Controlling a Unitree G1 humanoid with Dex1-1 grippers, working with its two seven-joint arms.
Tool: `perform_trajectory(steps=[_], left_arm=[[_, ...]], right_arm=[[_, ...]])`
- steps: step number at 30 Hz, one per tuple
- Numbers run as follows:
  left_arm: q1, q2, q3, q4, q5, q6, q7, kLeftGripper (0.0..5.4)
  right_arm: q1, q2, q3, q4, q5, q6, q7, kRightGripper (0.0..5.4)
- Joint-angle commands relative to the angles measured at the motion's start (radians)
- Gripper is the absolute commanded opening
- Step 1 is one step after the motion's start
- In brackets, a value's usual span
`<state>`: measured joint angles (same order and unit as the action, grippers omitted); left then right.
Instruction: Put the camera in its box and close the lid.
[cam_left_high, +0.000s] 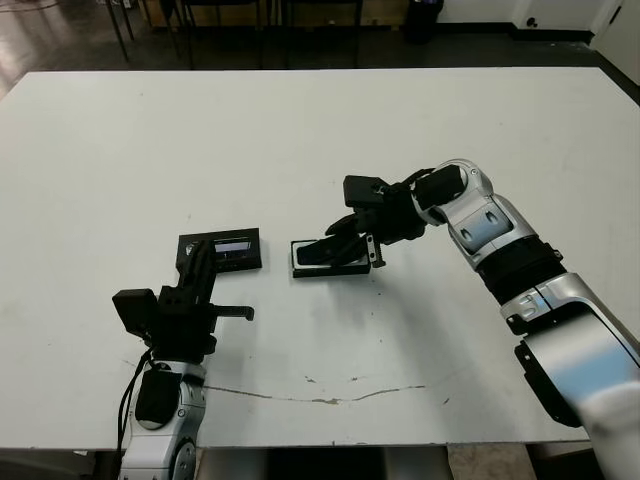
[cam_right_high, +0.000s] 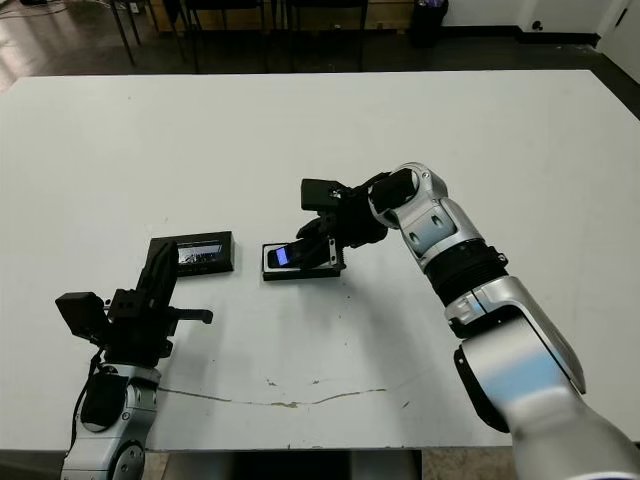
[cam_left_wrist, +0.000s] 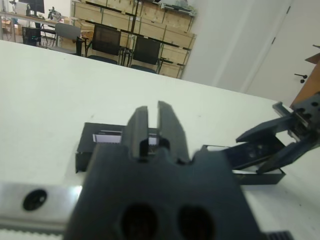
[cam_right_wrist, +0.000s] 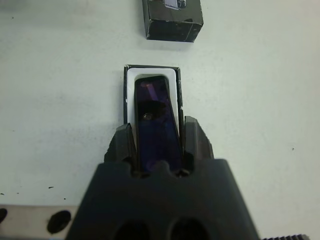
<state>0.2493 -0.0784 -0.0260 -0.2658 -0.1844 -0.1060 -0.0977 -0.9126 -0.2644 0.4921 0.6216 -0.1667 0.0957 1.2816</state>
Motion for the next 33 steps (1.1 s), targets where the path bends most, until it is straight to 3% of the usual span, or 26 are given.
perform_trajectory(steps=[1,6,9,13,17,21,25,33], left_arm=[[0.022,0.005,0.001,0.012,-0.001,0.008,0.001,0.00],[0.022,0.008,0.006,0.016,-0.006,0.006,-0.003,0.00],[0.017,0.013,0.010,0.024,-0.002,-0.001,-0.008,0.00],[0.007,0.013,0.014,0.033,-0.007,-0.002,-0.013,0.00],[0.003,0.015,0.015,0.027,0.002,0.009,-0.005,0.00],[-0.004,0.020,0.019,0.033,0.004,-0.001,-0.010,0.00],[-0.007,0.023,0.019,0.039,0.008,-0.006,-0.012,0.00],[-0.018,0.029,0.021,0.051,0.018,-0.014,-0.013,0.00]], right_arm=[[0.052,0.069,0.060,0.017,-0.018,0.016,0.004,0.35],[0.056,0.066,0.056,0.030,-0.023,-0.004,-0.012,0.35],[0.063,0.056,0.047,0.004,-0.026,0.022,-0.033,0.39],[0.066,0.034,0.044,-0.041,-0.036,0.020,-0.049,1.12],[0.061,-0.006,0.038,-0.085,-0.058,-0.056,-0.079,1.99],[0.048,-0.038,0.021,-0.120,-0.070,-0.059,-0.094,2.82],[0.026,-0.066,-0.007,-0.127,-0.052,-0.046,-0.075,3.69],[-0.003,-0.121,-0.062,-0.121,-0.020,-0.119,-0.065,5.38]])
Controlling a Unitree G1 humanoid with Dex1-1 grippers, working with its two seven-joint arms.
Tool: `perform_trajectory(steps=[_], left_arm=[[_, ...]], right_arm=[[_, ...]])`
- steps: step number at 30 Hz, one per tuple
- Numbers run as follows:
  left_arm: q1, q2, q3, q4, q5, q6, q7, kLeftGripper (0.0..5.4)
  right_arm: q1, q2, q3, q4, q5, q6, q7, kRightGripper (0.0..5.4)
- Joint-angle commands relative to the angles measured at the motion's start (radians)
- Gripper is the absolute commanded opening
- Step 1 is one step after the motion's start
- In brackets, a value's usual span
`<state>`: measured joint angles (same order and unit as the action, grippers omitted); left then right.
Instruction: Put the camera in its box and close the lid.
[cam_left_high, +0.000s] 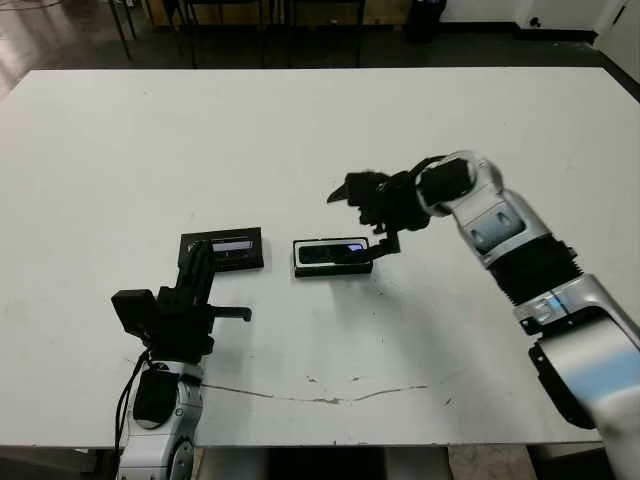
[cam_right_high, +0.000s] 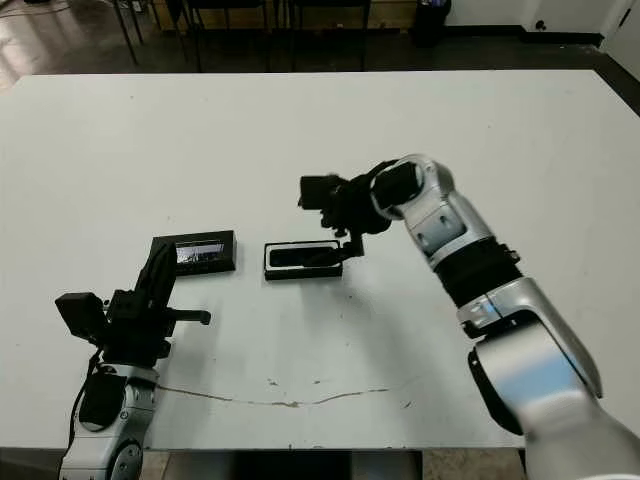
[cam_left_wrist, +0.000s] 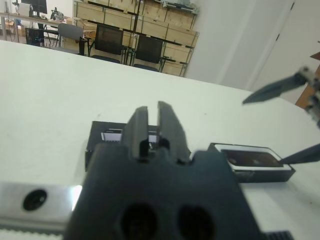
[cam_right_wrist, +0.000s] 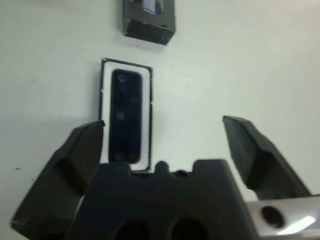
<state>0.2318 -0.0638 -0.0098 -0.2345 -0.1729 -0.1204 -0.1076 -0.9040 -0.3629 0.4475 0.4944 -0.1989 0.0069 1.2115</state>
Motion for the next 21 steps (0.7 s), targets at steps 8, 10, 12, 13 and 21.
perform_trajectory(steps=[8,10,12,13,21], left_arm=[[-0.009,0.018,0.005,0.025,0.014,0.004,-0.001,0.00],[-0.010,0.018,0.006,0.023,0.014,0.006,0.000,0.00],[-0.008,0.015,0.009,0.017,0.004,0.010,-0.001,0.00],[-0.008,0.017,0.012,0.018,0.001,0.003,-0.005,0.00],[-0.078,0.183,0.117,-0.051,0.037,0.020,-0.053,0.00]], right_arm=[[0.024,-0.049,-0.180,-0.055,0.159,0.016,-0.041,5.38],[0.084,-0.038,-0.265,-0.134,0.236,0.139,-0.113,5.38],[0.159,-0.032,-0.330,-0.231,0.289,0.218,-0.192,5.38],[0.198,-0.027,-0.356,-0.273,0.312,0.238,-0.228,5.38],[0.495,-0.016,-0.437,-0.518,0.333,0.255,-0.478,3.92]])
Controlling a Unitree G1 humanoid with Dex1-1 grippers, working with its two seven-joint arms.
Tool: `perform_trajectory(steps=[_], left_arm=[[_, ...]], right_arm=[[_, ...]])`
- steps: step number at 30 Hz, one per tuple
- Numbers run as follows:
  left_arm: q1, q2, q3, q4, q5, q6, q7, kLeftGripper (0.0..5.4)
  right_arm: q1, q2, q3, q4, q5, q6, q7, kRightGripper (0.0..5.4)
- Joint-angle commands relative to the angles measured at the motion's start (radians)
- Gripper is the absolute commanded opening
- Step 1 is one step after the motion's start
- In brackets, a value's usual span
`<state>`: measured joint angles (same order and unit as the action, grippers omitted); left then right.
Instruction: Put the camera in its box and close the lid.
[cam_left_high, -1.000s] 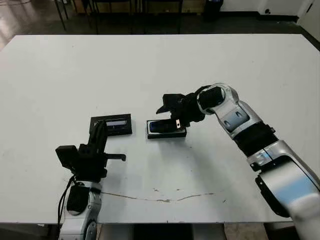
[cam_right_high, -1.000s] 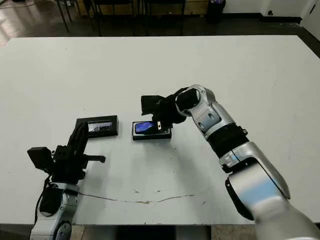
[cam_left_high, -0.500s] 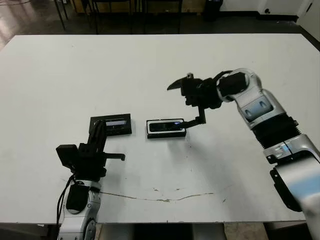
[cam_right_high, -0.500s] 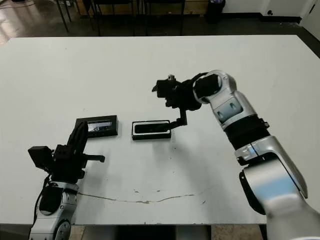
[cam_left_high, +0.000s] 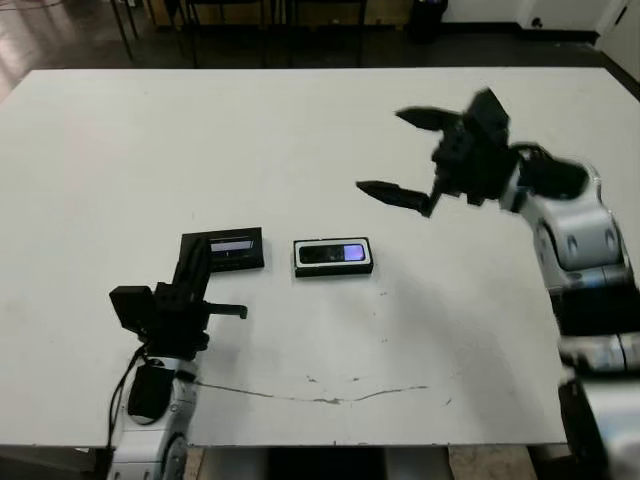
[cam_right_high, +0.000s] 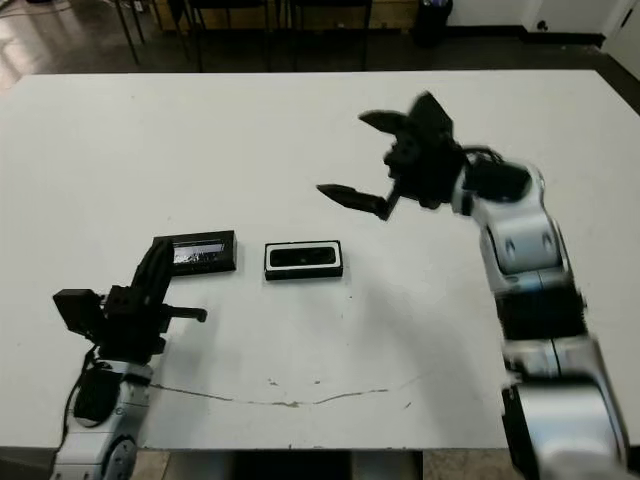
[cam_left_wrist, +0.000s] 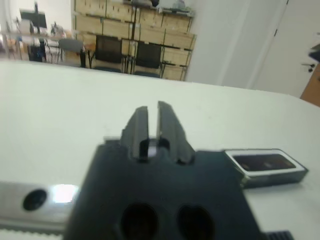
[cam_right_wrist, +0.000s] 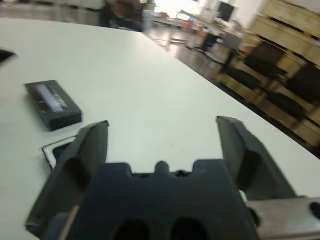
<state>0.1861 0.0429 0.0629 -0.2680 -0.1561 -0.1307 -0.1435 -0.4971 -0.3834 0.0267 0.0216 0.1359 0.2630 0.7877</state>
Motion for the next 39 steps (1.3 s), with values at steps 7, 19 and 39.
perform_trajectory(steps=[7,19,39], left_arm=[[-0.297,0.390,0.142,0.064,-0.012,0.207,-0.197,0.00],[-0.842,0.544,-0.084,0.691,0.121,0.229,-0.508,0.00],[-1.336,0.438,-0.497,1.431,0.494,0.266,-1.075,0.00]], right_arm=[[0.215,-0.031,-0.037,-0.080,0.048,-0.034,-0.047,2.33],[0.226,-0.051,-0.035,-0.046,0.126,-0.052,0.017,0.02],[0.289,-0.090,-0.036,-0.125,0.152,0.037,-0.010,0.02]])
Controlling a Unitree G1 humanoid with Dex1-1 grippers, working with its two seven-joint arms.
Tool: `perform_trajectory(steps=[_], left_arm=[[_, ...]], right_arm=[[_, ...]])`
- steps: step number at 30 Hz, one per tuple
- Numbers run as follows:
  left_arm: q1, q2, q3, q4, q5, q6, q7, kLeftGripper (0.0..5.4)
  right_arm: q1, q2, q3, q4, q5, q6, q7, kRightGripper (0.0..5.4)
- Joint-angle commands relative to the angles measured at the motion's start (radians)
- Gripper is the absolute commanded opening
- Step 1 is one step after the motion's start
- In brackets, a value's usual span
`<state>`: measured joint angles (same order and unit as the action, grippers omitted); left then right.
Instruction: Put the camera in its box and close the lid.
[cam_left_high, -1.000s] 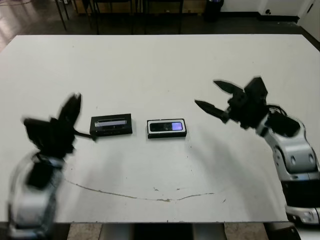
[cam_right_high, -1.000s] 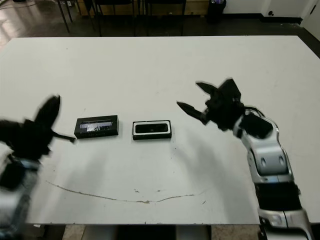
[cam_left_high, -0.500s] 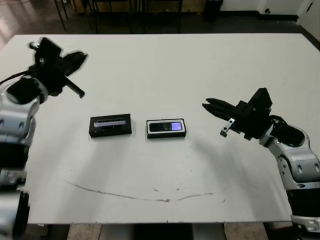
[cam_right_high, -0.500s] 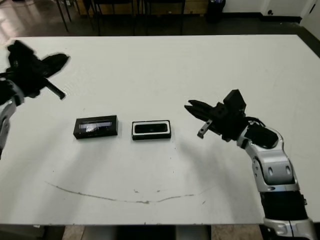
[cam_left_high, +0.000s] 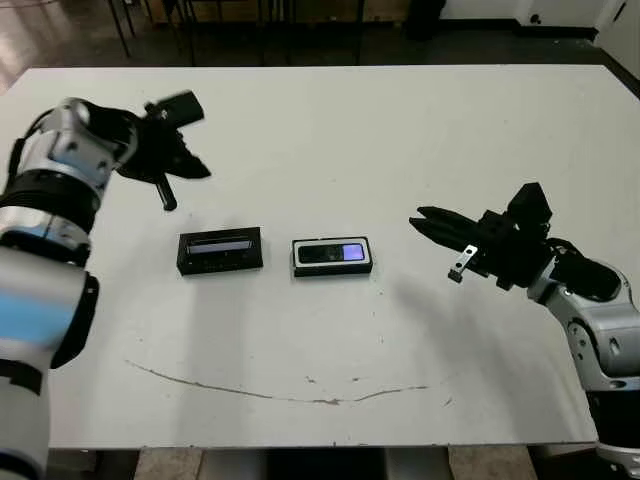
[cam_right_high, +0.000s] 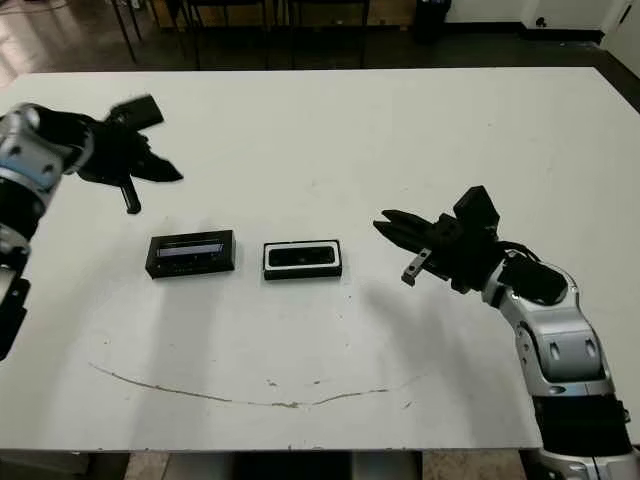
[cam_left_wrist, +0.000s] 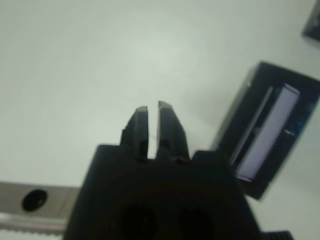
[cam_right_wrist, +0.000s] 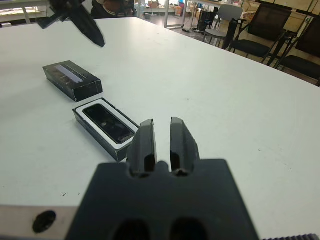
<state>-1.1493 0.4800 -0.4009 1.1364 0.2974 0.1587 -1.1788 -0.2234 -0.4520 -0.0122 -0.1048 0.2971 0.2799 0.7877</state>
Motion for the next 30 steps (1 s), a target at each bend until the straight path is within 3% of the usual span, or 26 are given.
perform_trajectory(steps=[1,9,12,22,26,30], left_arm=[[0.003,0.004,-0.053,0.026,0.062,-0.034,-0.051,0.00],[0.040,0.015,-0.145,-0.011,0.173,-0.050,-0.112,0.00],[0.064,0.024,-0.157,-0.044,0.181,-0.072,-0.155,0.00],[0.199,0.092,-0.110,-0.251,0.068,-0.133,-0.390,0.00],[0.273,0.122,-0.092,-0.365,0.023,-0.126,-0.429,0.00],[0.325,0.162,-0.103,-0.478,-0.027,-0.109,-0.436,0.00]], right_arm=[[0.016,-0.020,0.004,0.003,-0.010,0.018,-0.011,0.02],[0.015,-0.015,0.007,0.015,-0.006,0.005,-0.007,0.02],[0.017,-0.017,0.004,0.017,-0.003,0.001,-0.003,0.02],[0.013,-0.034,0.002,0.027,-0.009,-0.021,0.011,0.02],[0.005,-0.030,0.004,0.025,0.002,0.008,0.004,0.02],[-0.002,-0.029,0.010,0.042,-0.002,-0.010,0.010,0.02]])
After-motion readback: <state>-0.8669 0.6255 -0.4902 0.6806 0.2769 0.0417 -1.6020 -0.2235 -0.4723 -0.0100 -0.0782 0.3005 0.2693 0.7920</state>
